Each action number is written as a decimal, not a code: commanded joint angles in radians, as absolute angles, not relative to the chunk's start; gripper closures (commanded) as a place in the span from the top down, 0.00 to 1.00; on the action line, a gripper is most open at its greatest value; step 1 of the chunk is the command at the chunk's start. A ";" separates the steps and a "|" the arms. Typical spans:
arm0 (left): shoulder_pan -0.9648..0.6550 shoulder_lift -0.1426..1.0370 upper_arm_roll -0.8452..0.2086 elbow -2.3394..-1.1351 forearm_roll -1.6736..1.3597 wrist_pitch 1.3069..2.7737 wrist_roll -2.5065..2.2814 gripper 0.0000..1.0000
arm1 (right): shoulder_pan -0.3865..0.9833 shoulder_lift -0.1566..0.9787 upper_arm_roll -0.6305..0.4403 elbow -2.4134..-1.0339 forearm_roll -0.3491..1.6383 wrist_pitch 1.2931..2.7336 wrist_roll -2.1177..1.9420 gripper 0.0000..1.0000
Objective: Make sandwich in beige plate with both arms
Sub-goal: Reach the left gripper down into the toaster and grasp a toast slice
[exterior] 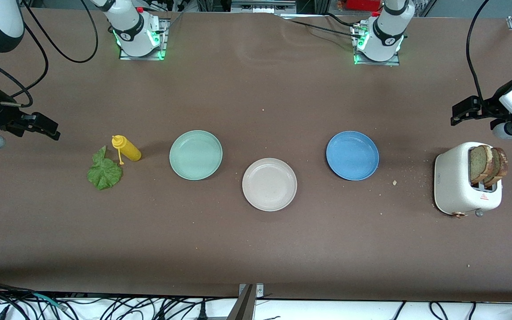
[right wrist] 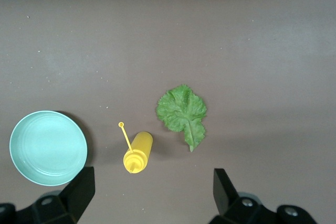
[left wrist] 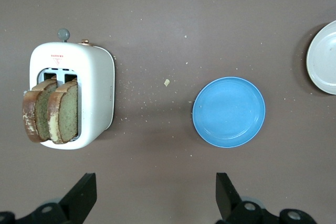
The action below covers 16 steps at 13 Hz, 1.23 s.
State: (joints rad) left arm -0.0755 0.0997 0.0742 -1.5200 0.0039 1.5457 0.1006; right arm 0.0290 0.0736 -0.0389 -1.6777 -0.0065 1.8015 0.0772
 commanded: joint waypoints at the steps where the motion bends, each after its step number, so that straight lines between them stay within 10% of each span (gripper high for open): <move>1: -0.075 0.109 0.066 -1.502 0.046 1.525 0.087 1.00 | 0.025 0.041 -0.029 -1.715 -0.025 1.816 0.087 0.99; 16: 0.067 0.371 0.083 -1.408 0.054 1.604 0.240 1.00 | 0.025 0.041 -0.031 -1.715 -0.025 1.818 0.087 0.99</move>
